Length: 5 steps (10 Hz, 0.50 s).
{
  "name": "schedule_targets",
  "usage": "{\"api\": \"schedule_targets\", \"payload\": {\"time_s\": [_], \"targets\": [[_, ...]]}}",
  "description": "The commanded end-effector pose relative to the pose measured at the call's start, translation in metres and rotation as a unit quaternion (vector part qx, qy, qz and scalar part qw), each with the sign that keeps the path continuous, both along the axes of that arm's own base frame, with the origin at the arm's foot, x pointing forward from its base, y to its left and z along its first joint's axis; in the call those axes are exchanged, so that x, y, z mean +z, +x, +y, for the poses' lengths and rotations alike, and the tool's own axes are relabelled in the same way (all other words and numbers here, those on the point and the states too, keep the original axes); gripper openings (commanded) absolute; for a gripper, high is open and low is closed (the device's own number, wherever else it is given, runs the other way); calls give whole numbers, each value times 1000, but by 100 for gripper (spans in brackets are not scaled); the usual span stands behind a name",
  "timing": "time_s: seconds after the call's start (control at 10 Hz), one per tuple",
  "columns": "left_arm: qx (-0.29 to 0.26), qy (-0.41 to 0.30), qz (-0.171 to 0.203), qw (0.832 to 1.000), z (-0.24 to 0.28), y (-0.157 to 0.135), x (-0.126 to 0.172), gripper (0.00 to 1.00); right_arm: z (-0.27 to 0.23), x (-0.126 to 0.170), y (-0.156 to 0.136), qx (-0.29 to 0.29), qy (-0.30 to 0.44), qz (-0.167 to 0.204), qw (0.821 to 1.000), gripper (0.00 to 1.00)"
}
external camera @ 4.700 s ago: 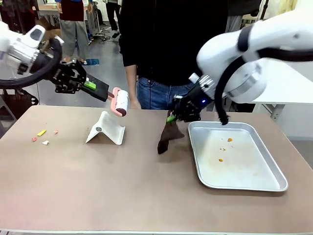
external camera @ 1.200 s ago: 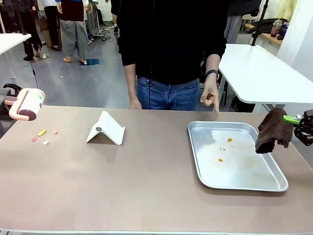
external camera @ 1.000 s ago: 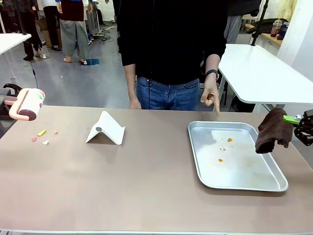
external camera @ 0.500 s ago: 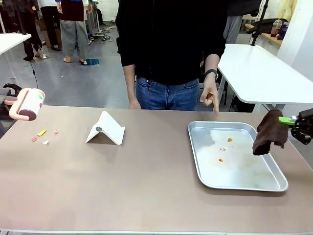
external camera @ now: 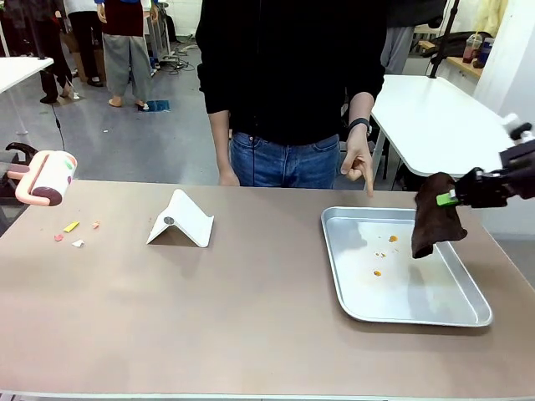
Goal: Clean the surface of the table.
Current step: If a person points to the right, clean the right side of the table with your right hand, and if they point to the left, clean the left side with your left hand.
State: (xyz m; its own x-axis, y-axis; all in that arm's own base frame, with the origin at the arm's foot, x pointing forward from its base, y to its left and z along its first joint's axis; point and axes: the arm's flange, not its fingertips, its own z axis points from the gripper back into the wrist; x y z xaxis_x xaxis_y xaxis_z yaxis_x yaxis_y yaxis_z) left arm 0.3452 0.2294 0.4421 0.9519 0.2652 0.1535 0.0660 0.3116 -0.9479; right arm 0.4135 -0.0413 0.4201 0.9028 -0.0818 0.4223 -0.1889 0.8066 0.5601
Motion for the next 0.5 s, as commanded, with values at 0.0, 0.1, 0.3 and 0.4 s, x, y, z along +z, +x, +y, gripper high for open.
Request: {"api": "schedule_targets", "payload": {"time_s": [0.0, 0.1, 0.3, 0.4], "targets": [[-2, 2, -8, 1000, 0, -3, 2, 15, 14, -18, 28, -10, -114, -6, 993, 11], [-2, 2, -8, 1000, 0, -3, 2, 15, 20, -22, 34, 2, -154, -28, 988, 11], [-2, 2, -8, 1000, 0, -3, 2, 15, 25, -31, 44, 15, -222, -77, 972, 11], [-2, 2, -8, 1000, 0, -3, 2, 15, 26, -31, 44, 16, -241, -104, 965, 11]]}}
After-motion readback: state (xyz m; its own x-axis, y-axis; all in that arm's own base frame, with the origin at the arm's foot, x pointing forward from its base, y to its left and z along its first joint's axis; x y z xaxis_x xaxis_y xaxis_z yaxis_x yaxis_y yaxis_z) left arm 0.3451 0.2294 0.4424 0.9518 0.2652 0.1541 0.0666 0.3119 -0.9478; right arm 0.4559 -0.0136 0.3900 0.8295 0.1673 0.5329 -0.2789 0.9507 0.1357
